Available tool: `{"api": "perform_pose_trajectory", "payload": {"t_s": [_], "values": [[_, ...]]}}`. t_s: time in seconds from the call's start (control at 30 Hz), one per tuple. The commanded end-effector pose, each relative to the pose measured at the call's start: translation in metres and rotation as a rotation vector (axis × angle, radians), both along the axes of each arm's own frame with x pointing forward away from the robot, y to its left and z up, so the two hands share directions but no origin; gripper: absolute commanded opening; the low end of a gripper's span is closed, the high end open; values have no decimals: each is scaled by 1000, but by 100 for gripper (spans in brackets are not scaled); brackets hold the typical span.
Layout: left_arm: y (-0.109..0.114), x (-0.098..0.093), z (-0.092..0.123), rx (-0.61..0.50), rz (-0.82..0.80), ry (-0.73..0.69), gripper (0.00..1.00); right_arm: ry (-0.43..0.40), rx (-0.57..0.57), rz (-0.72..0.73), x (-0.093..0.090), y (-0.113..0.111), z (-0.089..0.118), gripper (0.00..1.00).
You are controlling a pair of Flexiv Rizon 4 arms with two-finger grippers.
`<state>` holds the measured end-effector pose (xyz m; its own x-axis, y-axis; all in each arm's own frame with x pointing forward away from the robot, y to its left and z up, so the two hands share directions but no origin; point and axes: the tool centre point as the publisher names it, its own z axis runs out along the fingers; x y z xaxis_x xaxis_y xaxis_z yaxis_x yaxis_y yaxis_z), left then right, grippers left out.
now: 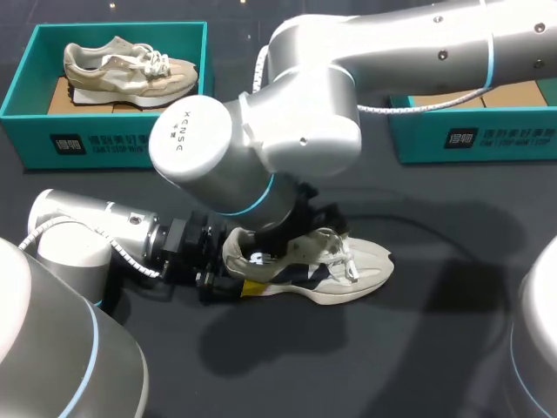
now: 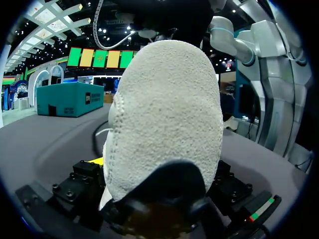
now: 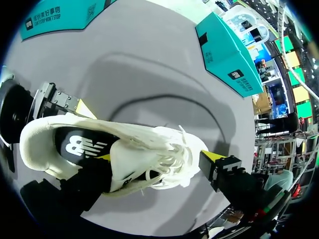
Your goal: Take the shoe out of the shoebox, open the shoe tongue, remove and reinsert the insole, then place the shoe into the shoebox
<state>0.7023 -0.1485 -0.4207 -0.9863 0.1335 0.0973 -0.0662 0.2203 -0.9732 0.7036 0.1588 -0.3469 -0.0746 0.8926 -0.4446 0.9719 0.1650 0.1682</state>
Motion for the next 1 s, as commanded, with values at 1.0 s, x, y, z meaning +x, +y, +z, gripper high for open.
{"api": "perform_pose_trajectory", "payload": {"t_s": [1.0], "values": [[-2, 2, -2, 1, -1, 1, 0, 94, 153, -62, -13, -2, 21, 63]]}}
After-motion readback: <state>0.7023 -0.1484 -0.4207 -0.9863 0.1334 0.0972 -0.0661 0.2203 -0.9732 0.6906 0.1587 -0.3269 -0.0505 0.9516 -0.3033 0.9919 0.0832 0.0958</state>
